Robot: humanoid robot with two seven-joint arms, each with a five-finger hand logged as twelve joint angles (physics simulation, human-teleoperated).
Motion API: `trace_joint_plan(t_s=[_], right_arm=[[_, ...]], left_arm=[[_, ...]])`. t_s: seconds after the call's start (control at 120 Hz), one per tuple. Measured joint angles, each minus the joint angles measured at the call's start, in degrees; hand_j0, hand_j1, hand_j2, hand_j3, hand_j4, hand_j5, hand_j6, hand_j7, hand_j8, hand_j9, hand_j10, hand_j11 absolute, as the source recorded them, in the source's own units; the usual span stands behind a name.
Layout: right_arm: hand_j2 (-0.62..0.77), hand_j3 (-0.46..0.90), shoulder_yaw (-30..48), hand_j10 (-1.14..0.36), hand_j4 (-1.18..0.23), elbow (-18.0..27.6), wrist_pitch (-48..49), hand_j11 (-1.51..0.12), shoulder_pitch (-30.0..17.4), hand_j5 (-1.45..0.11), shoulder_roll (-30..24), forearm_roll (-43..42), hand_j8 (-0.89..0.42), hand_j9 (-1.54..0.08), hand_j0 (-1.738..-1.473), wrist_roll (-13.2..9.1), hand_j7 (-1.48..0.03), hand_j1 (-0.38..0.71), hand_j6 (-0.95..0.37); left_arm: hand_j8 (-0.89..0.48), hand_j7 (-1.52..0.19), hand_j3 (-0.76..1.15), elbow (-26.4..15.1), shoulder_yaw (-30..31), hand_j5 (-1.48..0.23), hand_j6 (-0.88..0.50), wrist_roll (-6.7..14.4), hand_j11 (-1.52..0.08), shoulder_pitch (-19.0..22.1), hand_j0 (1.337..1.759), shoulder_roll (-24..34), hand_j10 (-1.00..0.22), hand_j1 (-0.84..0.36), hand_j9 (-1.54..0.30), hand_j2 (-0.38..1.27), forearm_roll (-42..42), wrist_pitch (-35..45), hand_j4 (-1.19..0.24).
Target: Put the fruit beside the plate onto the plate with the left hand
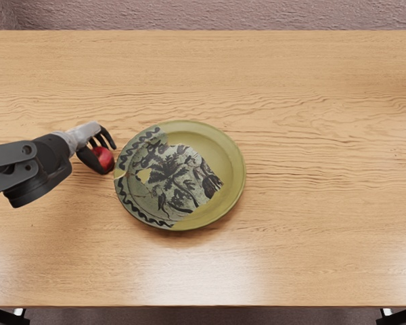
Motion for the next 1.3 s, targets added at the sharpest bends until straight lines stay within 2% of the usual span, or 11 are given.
trace_joint_plan(t_s=[0.225,0.25,0.292,0.333,0.458,0.475,0.592,0.725,0.825,0.983,1.3], right_arm=[[0.0,0.0,0.0,-0.02,-0.02,-0.01,0.0,-0.02,0.01,-0.02,0.0,-0.01,-0.02,-0.02,-1.658,0.0,-0.02,-0.33,-0.02],[0.0,0.0,0.0,-0.02,-0.02,-0.01,0.0,-0.02,0.0,-0.02,0.0,-0.01,-0.02,-0.02,-1.658,0.0,-0.02,-0.33,-0.02],[0.0,0.0,0.0,-0.02,-0.02,-0.01,0.0,-0.02,0.01,-0.02,0.0,0.0,-0.02,-0.02,-1.658,0.0,-0.02,-0.33,-0.02],[0.0,0.0,0.0,-0.02,-0.02,-0.01,0.0,-0.02,0.01,-0.02,0.0,0.0,-0.02,-0.02,-1.658,0.0,-0.02,-0.33,-0.02],[0.0,0.0,0.0,-0.02,-0.02,-0.01,0.01,-0.02,0.02,-0.02,0.0,0.0,-0.02,-0.02,-1.658,0.0,-0.02,-0.33,-0.02],[0.0,0.0,0.0,-0.02,-0.02,-0.01,0.01,-0.02,0.02,-0.02,0.0,-0.01,-0.02,-0.02,-1.658,0.0,-0.02,-0.33,-0.02],[0.0,0.0,-0.01,-0.01,-0.02,0.01,0.0,-0.02,-0.01,-0.02,0.0,-0.01,-0.01,-0.02,-1.658,0.0,-0.02,-0.33,-0.01],[0.0,0.0,0.0,-0.01,-0.02,0.0,0.0,-0.02,-0.02,-0.02,0.0,-0.01,-0.01,-0.02,-1.658,0.0,-0.02,-0.33,-0.01],[0.0,0.0,0.0,-0.01,-0.02,-0.01,0.0,-0.02,-0.01,-0.02,0.0,-0.01,-0.01,-0.02,-1.658,0.0,-0.02,-0.33,-0.01],[0.0,0.0,0.0,-0.01,-0.02,0.0,0.0,-0.02,0.0,-0.02,0.0,-0.01,-0.01,-0.02,-1.658,0.0,-0.02,-0.33,-0.01],[0.0,0.0,0.01,-0.01,-0.02,0.0,0.0,-0.02,0.0,-0.02,0.0,-0.01,-0.01,-0.02,-1.658,0.0,-0.02,-0.33,-0.01]], left_arm=[[-0.39,-0.84,0.0,0.97,-0.07,-0.8,-0.44,-0.06,-0.88,0.64,1.651,-0.01,-0.63,-0.29,-0.88,0.26,-0.37,-0.01,-0.66],[-0.39,-0.86,0.0,1.16,-0.1,-0.82,-0.42,-0.05,-0.9,0.68,1.65,-0.01,-0.63,-0.31,-0.89,0.35,-0.4,-0.04,-0.65],[-0.4,-0.88,0.0,1.39,-0.11,-0.85,-0.41,-0.01,-0.91,0.68,1.65,-0.01,-0.65,-0.3,-0.91,0.32,-0.65,-0.08,-0.64],[-0.38,-0.91,0.0,1.54,-0.16,-0.88,-0.4,-0.02,-0.94,0.73,1.649,-0.01,-0.66,-0.31,-0.93,0.43,-0.73,-0.09,-0.62],[-0.38,-0.99,0.0,1.78,-0.23,-0.97,-0.38,0.04,-1.02,0.94,1.647,-0.06,-0.72,-0.26,-1.01,0.3,-0.85,-0.05,-0.6],[-0.37,-1.0,0.0,1.79,-0.25,-0.99,-0.38,0.04,-1.03,0.95,1.646,-0.02,-0.72,-0.25,-1.03,0.4,-0.91,-0.08,-0.6],[-0.35,-1.08,0.0,1.83,-0.28,-1.07,-0.35,0.08,-1.11,1.01,1.645,-0.09,-0.72,-0.25,-1.1,0.31,-1.12,-0.24,-0.57],[-0.28,-1.13,0.0,1.76,-0.8,-1.14,-0.25,0.06,-1.16,1.03,1.642,-0.01,-0.65,-0.35,-1.15,0.45,-1.67,-0.44,-0.48],[-0.25,-1.15,0.0,1.66,-1.32,-1.16,-0.24,0.03,-1.17,1.03,1.644,0.08,-0.63,-0.34,-1.16,0.41,-2.53,-0.79,-0.45],[-0.28,-1.15,0.0,1.26,-1.65,-1.22,-0.24,-0.01,-1.17,0.34,1.648,0.52,-0.73,-0.31,-1.16,0.38,-4.04,-1.34,-0.48],[-0.29,-1.16,0.0,0.95,-4.94,-1.25,-0.26,0.0,-1.17,0.86,1.651,4.17,-0.8,-0.29,-1.16,0.35,-5.74,-5.29,-0.48]])
